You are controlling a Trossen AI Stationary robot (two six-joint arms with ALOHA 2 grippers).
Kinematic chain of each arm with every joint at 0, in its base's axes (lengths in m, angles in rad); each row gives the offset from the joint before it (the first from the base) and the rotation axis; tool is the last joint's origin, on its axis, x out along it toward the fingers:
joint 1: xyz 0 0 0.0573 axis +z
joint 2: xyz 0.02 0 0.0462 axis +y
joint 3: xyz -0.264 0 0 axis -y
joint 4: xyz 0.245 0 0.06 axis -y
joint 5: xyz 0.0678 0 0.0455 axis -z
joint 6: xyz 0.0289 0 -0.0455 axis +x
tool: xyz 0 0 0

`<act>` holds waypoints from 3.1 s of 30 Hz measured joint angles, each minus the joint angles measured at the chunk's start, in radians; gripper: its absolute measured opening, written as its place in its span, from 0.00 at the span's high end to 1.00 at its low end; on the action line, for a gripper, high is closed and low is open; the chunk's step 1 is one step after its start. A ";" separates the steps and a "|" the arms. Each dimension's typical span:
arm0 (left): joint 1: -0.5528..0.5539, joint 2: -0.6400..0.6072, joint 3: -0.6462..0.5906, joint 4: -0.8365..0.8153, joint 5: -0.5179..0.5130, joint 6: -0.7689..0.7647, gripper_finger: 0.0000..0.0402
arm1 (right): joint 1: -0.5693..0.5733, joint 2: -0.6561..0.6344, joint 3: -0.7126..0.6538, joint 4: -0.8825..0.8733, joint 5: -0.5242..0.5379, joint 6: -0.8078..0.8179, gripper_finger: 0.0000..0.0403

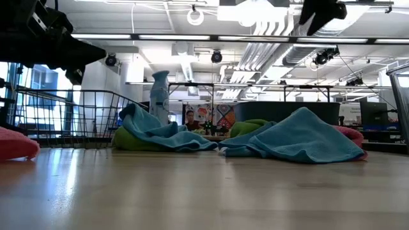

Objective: Sort microfiber towel by color & place in baskets
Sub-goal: Put the top right blue towel into the wire basket

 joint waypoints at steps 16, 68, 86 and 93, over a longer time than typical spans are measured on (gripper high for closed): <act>0.000 0.000 0.000 0.000 0.000 0.000 1.00 | -0.002 0.022 -0.358 0.239 -0.207 0.061 0.42; 0.000 0.000 0.000 0.000 0.000 0.000 1.00 | -0.019 0.224 -0.435 0.389 -0.151 -0.005 0.98; 0.000 0.000 0.000 0.000 0.000 0.000 1.00 | -0.019 -0.074 -0.190 0.704 -0.334 -0.213 1.00; 0.000 0.000 0.000 0.000 0.000 0.000 1.00 | -0.019 -0.063 -0.187 0.922 -0.470 -0.261 1.00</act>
